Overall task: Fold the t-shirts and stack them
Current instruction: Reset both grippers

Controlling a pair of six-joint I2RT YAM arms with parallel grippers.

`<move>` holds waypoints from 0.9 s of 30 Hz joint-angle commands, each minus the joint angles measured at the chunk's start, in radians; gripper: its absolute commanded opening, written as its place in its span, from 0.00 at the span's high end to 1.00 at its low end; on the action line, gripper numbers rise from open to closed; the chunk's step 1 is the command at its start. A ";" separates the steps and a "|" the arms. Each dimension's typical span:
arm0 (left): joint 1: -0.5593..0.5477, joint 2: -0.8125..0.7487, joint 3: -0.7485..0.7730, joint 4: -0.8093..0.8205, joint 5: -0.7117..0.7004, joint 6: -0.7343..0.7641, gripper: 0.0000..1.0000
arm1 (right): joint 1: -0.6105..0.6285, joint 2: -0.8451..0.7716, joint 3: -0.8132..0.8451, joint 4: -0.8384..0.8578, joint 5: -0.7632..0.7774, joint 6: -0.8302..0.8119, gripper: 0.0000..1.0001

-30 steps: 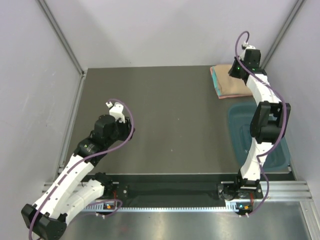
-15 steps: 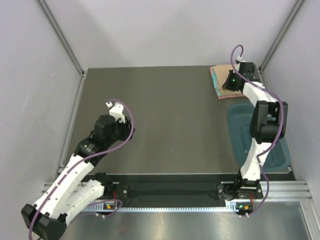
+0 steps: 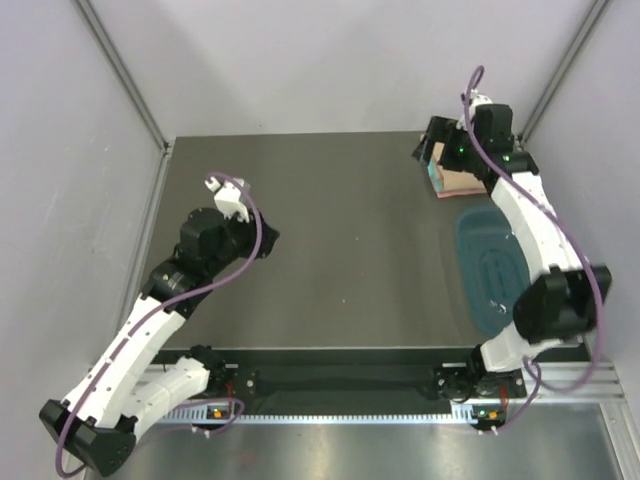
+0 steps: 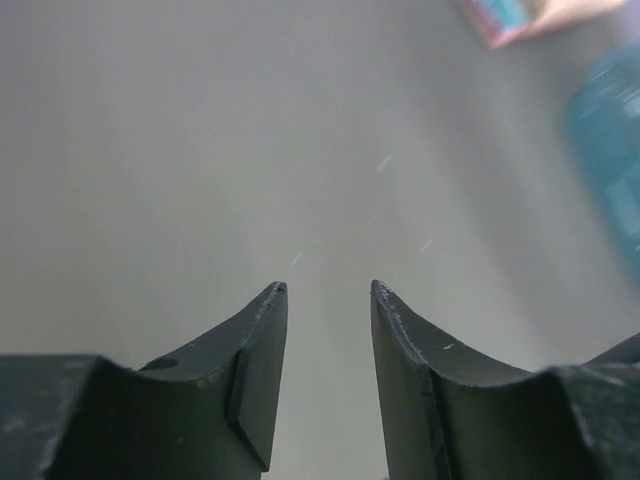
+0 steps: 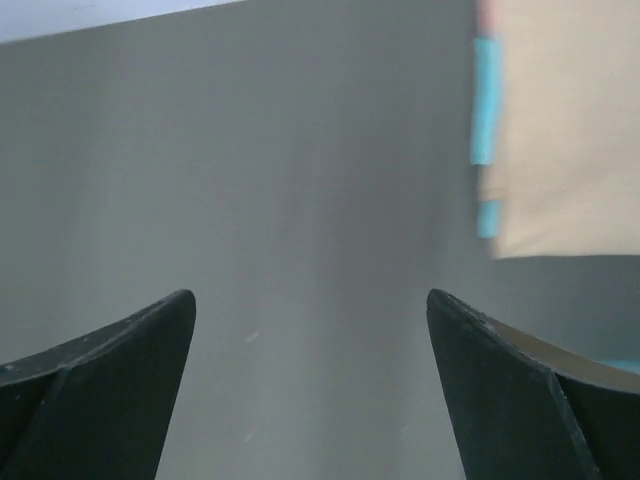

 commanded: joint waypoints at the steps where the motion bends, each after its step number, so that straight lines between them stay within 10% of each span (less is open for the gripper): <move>1: -0.002 0.049 0.131 0.144 0.076 -0.063 0.55 | 0.139 -0.282 -0.075 -0.086 0.001 0.006 0.00; 13: -0.002 0.120 0.290 0.063 0.157 -0.226 0.34 | 0.228 -0.934 -0.423 -0.131 0.040 0.174 0.00; 17: -0.002 0.026 0.223 0.090 0.194 -0.226 0.15 | 0.228 -1.010 -0.446 -0.180 0.120 0.188 0.00; 27: -0.002 -0.071 0.167 0.060 0.195 -0.182 0.15 | 0.228 -1.042 -0.460 -0.247 0.176 0.228 0.00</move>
